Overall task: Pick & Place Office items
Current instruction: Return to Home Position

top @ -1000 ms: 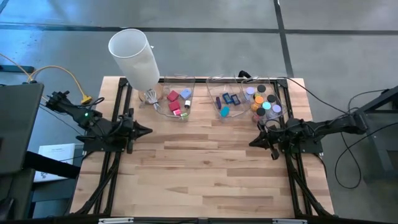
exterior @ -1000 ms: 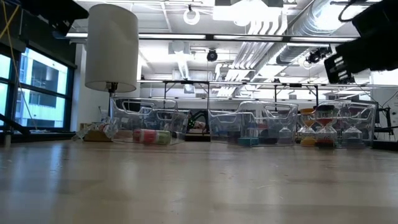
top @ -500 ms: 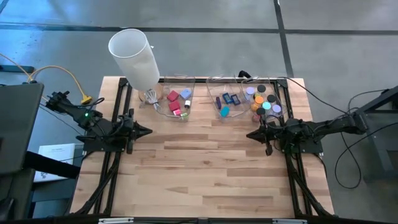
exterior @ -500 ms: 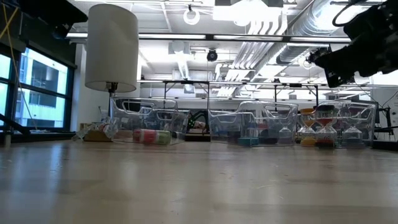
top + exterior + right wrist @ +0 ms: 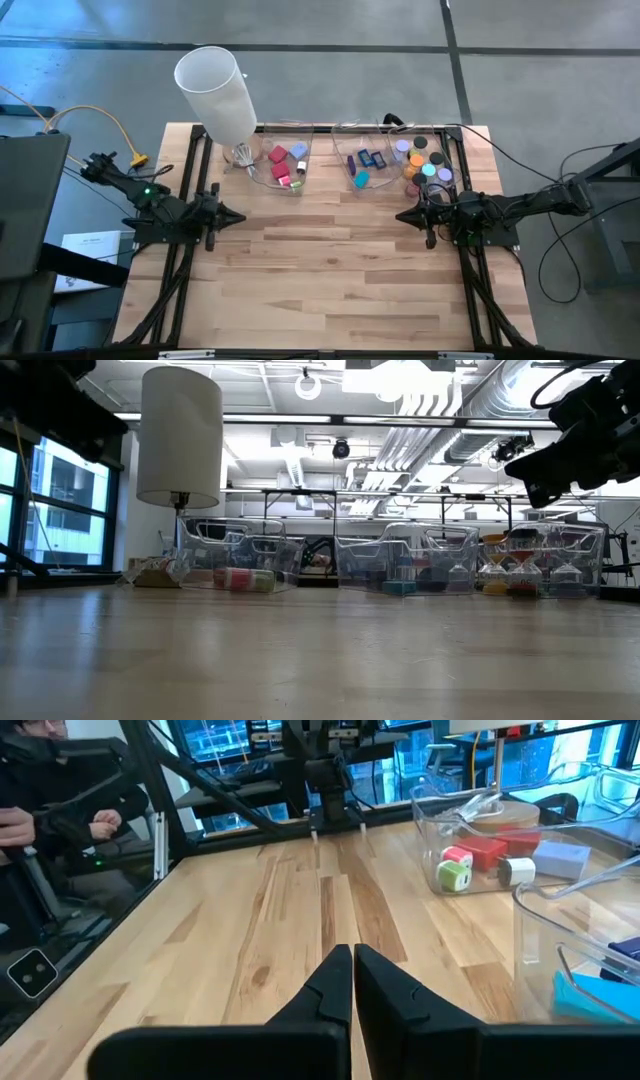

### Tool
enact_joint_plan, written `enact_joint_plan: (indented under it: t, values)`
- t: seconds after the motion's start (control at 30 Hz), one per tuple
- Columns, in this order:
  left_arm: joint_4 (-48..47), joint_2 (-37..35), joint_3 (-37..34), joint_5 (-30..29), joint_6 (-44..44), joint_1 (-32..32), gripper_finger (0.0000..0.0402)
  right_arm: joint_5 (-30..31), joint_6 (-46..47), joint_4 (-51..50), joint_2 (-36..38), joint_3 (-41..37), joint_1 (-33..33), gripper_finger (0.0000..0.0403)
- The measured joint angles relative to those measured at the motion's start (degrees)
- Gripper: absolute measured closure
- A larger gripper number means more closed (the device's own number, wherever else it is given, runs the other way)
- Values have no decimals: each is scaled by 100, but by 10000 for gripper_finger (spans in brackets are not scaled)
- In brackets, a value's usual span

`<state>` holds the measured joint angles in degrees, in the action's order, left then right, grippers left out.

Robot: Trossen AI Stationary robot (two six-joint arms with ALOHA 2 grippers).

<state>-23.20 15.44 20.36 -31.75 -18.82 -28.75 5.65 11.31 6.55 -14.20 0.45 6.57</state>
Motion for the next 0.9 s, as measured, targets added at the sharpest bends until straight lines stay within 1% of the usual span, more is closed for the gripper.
enact_joint_plan:
  t: [0.13,0.3,0.4,0.53,0.6,0.73,0.9]
  values:
    - [726,-595,-630,435,285,0,401,0,2,1,0,0,0,398]
    - [1058,-1231,-1152,694,544,0,401,0,2,2,0,-2,0,399]
    - [1344,-1529,-1368,1120,758,2,401,-2,2,4,0,-2,0,398]
    - [2281,-1517,-1752,1926,1194,12,401,-1,2,10,0,-4,0,399]
    - [2517,-1522,-1948,1991,1290,41,401,-4,2,7,-2,-4,2,399]
    - [2526,-1406,-1962,2072,1298,253,401,-4,2,4,-2,-9,2,398]
    - [2655,-1412,-1969,2464,1254,621,401,-2,2,7,-2,-9,2,399]
